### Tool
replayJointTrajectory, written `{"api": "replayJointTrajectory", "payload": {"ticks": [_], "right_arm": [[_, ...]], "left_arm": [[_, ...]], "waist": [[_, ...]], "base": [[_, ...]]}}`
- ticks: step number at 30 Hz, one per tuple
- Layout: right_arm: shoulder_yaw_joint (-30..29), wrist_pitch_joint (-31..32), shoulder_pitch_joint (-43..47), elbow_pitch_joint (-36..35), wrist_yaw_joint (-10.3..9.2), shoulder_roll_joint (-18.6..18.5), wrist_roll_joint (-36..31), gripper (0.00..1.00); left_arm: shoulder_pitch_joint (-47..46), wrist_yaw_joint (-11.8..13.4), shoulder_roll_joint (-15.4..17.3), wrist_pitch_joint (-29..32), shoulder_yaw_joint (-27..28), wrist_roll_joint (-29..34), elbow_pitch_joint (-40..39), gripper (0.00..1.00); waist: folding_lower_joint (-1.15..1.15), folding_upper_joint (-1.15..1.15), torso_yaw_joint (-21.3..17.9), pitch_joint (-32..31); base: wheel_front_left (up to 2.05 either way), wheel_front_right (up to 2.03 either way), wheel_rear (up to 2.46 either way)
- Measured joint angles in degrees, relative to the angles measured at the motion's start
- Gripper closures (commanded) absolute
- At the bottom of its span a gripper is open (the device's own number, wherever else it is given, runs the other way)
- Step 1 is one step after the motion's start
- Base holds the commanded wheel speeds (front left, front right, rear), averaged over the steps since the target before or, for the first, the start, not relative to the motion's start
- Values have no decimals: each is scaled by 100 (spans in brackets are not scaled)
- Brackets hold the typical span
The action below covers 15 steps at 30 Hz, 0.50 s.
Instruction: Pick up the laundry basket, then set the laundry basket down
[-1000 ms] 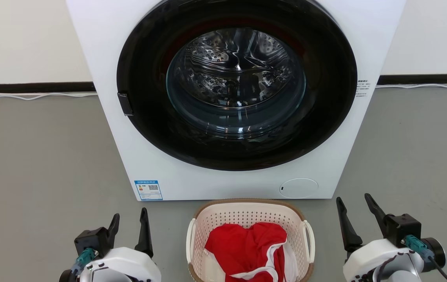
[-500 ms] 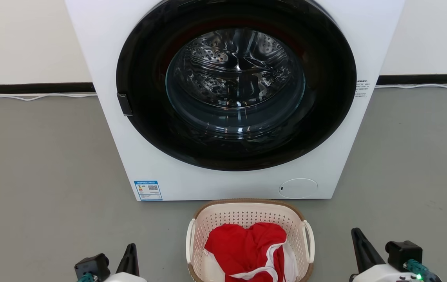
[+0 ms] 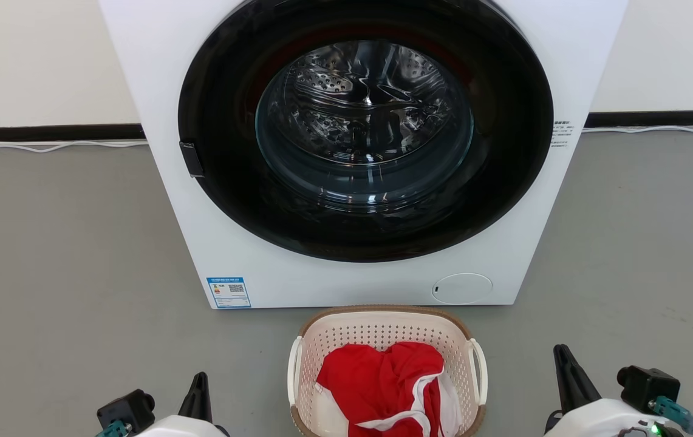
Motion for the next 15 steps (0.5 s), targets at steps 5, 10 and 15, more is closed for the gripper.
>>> {"api": "replayJointTrajectory", "payload": {"ticks": [5, 10, 15], "right_arm": [[-19, 70, 1, -92, 0, 0, 354, 100], [-37, 158, 1, -153, 0, 0, 720, 100], [-54, 240, 1, -221, -1, 0, 1072, 100]], "left_arm": [[-1, -42, 1, 59, 51, -278, -68, 100], [-2, -90, 2, 177, 100, -547, -123, 100], [-3, -114, 3, 259, 154, -821, -187, 100]], "waist": [[0, 0, -2, 12], [0, 0, -5, 24], [-1, 0, -8, 36]], "base": [[0, 0, 0], [0, 0, 0], [0, 0, 0]]}}
